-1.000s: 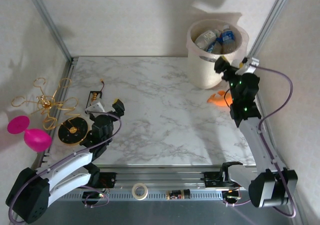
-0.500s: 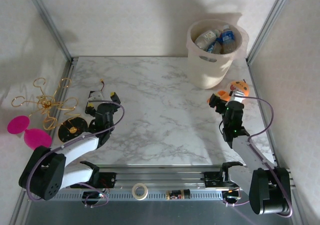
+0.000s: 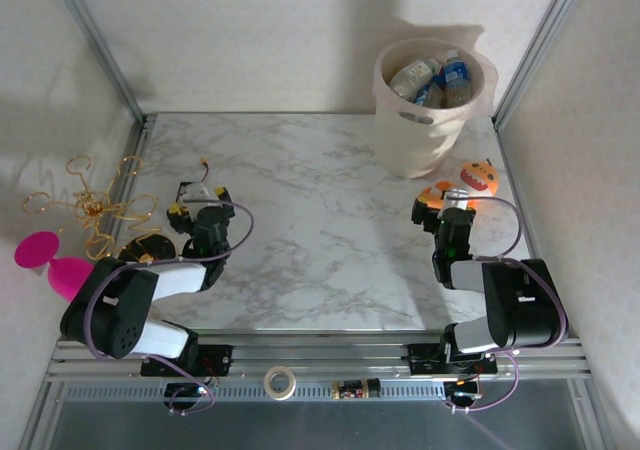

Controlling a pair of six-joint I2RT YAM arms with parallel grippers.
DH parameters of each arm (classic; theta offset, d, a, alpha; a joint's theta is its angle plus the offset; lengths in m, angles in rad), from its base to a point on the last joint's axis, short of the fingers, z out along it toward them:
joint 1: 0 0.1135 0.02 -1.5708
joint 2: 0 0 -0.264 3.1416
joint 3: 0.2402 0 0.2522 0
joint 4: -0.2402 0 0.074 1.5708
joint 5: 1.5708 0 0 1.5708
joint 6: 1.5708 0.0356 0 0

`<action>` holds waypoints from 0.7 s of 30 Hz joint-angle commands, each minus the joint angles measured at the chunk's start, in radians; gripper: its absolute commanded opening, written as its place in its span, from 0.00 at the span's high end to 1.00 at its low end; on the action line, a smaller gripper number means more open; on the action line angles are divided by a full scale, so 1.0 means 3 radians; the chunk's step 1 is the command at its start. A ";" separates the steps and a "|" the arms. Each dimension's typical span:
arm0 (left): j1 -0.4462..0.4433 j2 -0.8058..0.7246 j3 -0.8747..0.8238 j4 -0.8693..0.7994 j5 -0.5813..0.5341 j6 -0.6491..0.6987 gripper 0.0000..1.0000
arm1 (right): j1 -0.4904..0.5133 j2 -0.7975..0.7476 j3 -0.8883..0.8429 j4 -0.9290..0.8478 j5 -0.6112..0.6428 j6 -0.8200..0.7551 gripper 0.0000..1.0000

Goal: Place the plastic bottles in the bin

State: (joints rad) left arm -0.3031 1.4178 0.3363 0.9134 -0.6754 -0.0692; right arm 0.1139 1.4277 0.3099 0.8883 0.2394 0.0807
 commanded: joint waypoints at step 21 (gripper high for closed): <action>0.0673 0.0423 -0.0453 0.1466 0.1142 -0.0064 0.00 | -0.0257 0.0413 -0.0361 0.1478 -0.0185 -0.0146 0.01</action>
State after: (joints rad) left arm -0.1020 1.5402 0.2024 1.3045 -0.3683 -0.0666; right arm 0.0414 1.5501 0.1982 1.2850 0.1864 0.0303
